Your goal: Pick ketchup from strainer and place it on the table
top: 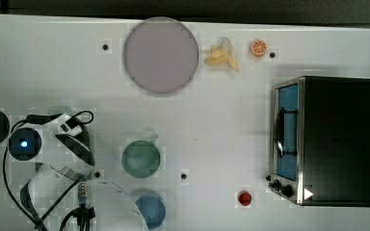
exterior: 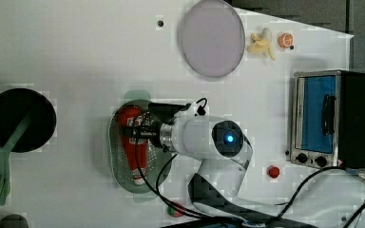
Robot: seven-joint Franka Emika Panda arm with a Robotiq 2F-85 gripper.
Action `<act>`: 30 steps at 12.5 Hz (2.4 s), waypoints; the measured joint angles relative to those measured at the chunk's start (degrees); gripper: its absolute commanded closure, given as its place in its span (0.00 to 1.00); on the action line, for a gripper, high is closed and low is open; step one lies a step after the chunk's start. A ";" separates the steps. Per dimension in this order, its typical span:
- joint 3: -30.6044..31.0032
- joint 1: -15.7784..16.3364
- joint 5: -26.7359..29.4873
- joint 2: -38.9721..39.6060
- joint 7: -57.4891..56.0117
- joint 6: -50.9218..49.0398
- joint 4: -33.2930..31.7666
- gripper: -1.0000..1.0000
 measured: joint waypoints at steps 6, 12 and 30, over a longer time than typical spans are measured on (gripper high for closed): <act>1.34 0.41 0.45 -5.15 1.37 -4.25 -1.57 0.40; 4.92 -0.29 19.79 -21.65 1.05 -18.16 0.45 0.40; -30.39 -18.41 21.30 -25.16 -37.21 -34.96 10.58 0.40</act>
